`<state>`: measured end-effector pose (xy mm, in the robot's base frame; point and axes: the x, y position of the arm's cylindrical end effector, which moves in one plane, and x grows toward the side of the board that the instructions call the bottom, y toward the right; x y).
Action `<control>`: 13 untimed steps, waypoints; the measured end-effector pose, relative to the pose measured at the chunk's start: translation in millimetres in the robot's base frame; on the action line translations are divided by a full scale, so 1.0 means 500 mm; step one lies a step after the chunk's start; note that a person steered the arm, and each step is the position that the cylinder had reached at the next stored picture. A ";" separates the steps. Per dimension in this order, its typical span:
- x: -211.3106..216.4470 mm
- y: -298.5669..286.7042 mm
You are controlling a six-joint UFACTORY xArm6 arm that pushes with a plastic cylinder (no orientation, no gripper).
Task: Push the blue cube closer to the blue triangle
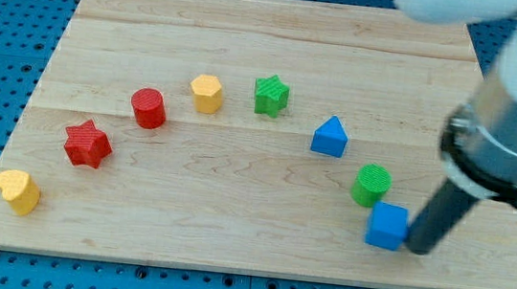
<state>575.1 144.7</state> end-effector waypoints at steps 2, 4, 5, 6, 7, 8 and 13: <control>-0.058 -0.243; -0.028 -0.143; -0.085 -0.092; -0.152 -0.189; -0.161 -0.260; -0.106 -0.249; -0.135 -0.434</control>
<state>507.6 -72.5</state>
